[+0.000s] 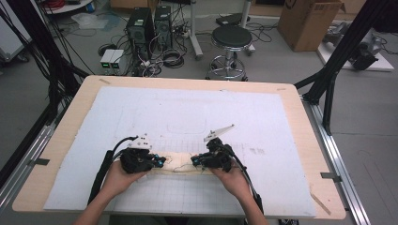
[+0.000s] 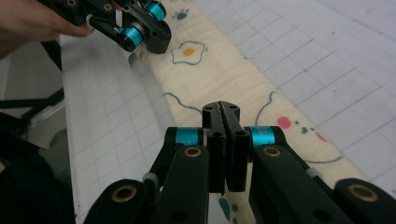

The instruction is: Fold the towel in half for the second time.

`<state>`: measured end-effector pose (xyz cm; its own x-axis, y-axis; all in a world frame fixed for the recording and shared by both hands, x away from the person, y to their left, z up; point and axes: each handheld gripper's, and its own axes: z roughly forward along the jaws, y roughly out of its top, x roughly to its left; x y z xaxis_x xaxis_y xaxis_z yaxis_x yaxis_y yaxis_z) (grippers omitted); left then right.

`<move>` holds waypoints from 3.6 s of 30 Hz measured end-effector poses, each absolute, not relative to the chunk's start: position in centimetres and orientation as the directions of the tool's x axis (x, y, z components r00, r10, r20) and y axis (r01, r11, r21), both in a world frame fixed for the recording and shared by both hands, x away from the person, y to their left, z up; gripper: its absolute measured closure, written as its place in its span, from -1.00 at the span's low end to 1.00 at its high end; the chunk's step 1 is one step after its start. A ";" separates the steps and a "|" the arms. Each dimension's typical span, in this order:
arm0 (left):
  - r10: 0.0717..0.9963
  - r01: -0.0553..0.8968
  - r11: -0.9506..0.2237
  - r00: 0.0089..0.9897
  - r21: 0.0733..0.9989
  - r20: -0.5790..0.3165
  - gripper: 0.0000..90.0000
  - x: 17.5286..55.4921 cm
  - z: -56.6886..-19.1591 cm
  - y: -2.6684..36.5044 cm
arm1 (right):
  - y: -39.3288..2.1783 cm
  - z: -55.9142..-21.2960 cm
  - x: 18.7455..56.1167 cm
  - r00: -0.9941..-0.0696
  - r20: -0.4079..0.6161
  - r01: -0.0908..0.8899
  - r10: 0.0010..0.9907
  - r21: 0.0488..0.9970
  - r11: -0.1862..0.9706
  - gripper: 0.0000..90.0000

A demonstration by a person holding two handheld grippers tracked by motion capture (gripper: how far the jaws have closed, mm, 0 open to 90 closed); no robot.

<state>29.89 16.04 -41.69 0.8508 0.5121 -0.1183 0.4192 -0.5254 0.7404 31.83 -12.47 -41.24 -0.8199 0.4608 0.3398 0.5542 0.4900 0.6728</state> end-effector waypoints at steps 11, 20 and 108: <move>0.529 0.425 -0.583 0.845 0.693 -0.074 0.99 29.5 -42.9 16.5 | -11.9 -42.8 31.1 -0.863 0.247 0.491 0.442 0.621 0.611 0.99; 0.553 0.442 -0.558 0.829 0.702 -0.082 0.93 29.4 -43.0 18.0 | -13.8 -42.9 30.5 -0.869 0.213 0.470 0.447 0.638 0.610 0.96; 0.707 0.554 -0.323 0.680 0.768 -0.193 0.22 32.0 -43.3 23.1 | -21.3 -43.4 32.9 -0.709 0.288 0.607 0.644 0.715 0.348 0.26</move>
<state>32.03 23.10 -43.26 0.6799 0.7074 -0.1932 0.5537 -0.3226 0.7677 32.86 -21.29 -43.39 -0.7087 0.6438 0.2884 0.6068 0.3477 0.7148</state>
